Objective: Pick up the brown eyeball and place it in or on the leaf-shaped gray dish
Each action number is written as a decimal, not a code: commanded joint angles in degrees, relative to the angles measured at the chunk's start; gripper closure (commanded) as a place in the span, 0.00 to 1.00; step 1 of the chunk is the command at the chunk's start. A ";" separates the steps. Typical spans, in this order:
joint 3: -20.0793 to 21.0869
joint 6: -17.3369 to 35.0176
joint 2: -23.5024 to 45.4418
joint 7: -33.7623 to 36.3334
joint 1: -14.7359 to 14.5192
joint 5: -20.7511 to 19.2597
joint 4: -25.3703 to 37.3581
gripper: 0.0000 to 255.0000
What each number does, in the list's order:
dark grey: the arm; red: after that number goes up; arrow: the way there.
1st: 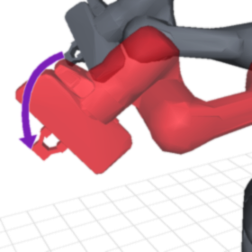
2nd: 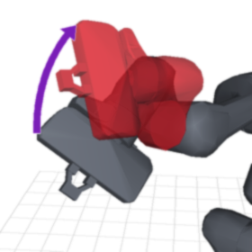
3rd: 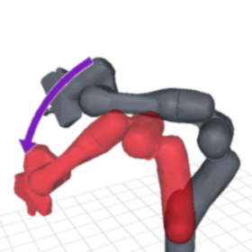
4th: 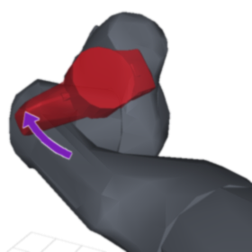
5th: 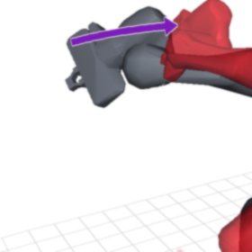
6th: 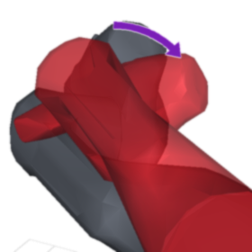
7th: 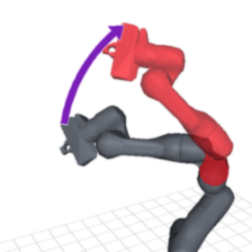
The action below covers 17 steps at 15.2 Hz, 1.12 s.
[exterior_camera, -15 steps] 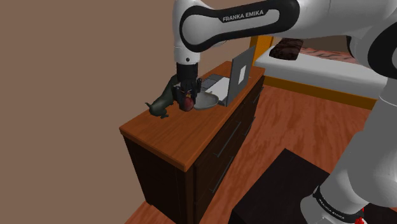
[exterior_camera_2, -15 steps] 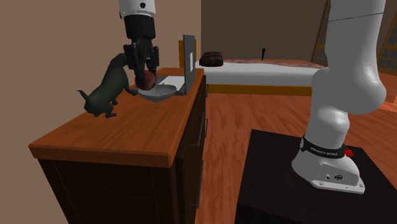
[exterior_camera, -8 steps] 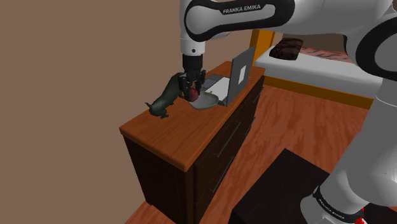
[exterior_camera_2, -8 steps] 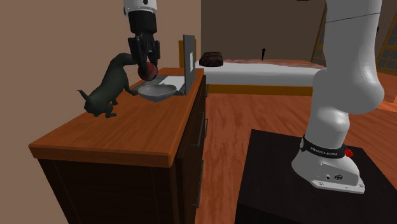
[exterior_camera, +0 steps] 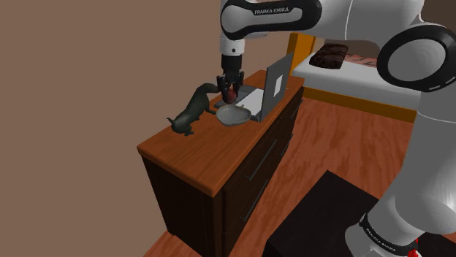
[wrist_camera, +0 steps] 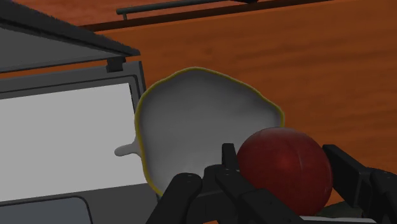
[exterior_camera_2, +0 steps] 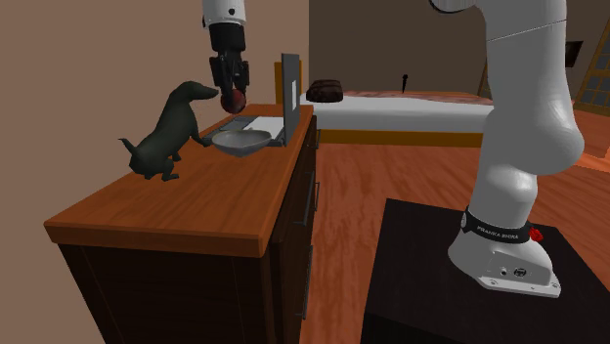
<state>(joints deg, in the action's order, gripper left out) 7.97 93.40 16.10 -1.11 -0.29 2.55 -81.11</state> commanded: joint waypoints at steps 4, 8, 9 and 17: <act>-1.60 -1.78 4.64 -4.29 2.63 -0.34 6.12 1.00; -1.63 1.49 4.23 -4.50 2.70 -0.29 2.43 1.00; -1.63 2.29 4.18 -4.55 2.71 -0.28 1.57 1.00; -1.68 8.15 4.24 -4.89 2.77 -0.24 -4.24 1.00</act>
<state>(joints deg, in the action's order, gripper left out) 6.26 101.00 20.19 -6.07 2.56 2.32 -84.98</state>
